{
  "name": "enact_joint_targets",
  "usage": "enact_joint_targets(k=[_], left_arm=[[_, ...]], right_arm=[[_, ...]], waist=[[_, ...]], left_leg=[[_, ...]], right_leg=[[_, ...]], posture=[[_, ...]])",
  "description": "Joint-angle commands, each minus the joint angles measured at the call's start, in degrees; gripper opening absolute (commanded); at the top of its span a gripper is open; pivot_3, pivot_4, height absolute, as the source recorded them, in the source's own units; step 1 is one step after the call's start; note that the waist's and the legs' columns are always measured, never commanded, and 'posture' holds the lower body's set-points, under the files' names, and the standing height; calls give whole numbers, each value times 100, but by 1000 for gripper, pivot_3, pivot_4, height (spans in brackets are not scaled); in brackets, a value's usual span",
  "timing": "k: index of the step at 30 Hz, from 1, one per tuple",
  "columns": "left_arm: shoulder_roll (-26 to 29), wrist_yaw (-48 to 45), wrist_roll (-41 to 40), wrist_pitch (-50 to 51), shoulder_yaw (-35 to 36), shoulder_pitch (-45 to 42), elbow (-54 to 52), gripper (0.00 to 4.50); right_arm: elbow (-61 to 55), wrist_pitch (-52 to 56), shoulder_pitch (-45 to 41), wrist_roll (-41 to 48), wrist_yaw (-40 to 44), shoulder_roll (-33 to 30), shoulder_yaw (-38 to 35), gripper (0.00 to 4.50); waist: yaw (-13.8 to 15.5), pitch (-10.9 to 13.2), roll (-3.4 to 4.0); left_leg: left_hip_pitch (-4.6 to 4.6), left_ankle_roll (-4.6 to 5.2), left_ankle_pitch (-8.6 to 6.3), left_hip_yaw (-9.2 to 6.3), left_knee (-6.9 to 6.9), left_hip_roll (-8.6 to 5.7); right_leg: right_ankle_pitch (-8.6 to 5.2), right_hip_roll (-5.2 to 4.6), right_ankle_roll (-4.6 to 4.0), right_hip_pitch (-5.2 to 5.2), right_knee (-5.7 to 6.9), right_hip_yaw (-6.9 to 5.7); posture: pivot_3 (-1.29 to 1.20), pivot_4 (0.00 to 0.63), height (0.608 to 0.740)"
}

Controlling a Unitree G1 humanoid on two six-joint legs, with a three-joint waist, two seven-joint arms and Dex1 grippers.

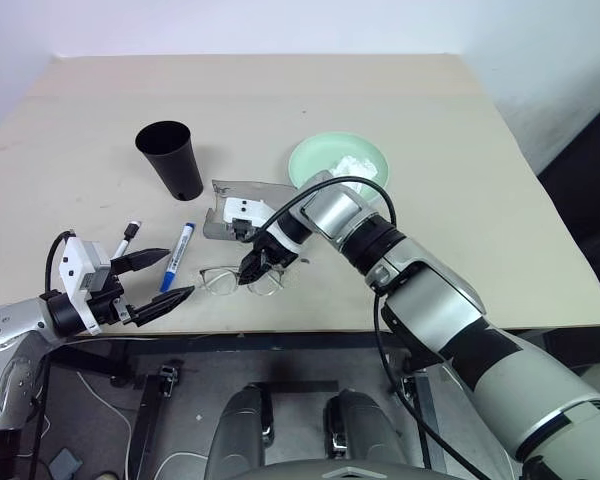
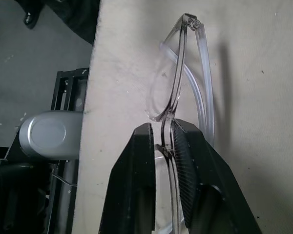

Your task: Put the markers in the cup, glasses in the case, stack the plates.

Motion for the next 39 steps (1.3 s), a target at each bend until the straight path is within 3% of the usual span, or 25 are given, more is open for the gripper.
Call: enact_joint_targets(k=[1,3,15,25,34,39], left_arm=[[-34,9,47,-124,9,-43,-27,4500],[-44,5,54,-136,14,-48,-4,4500],[-60,-5,56,-188,66,-99,153,4500],[-142,64,33,-237,208,4,175,4500],[-178,176,24,-279,255,101,50,4500],[-229,227,30,-344,316,288,-41,4500]], right_arm=[[13,-110,-165,-57,-35,82,-116,546],[24,-93,-217,-36,-11,83,-186,57],[-675,-225,-440,291,493,-513,-717,20],[821,-2058,-1122,276,-970,-568,-1786,20],[1956,-3170,-1216,-363,-2052,-148,-1697,20],[2103,-3439,-1105,-689,-2061,-8,-1558,20]], waist=[[-3,0,0],[-8,0,0],[-80,0,-1],[-114,-1,-1],[-112,-1,-1],[-112,-1,-1]], left_leg=[[0,-2,-1,0,0,0],[0,-2,-1,0,0,0],[-3,4,5,-1,-1,0],[2,3,9,2,-1,0],[0,3,12,7,1,1],[-1,4,12,7,4,1]], right_leg=[[0,0,0,0,0,0],[0,0,0,1,0,0],[0,-1,0,-1,2,-1],[1,2,2,3,6,-4],[1,5,3,2,10,-3],[1,5,4,3,12,-3]], posture=[[0,150,681],[0,150,681],[0,150,681],[0,150,681],[0,150,681],[0,150,681]])
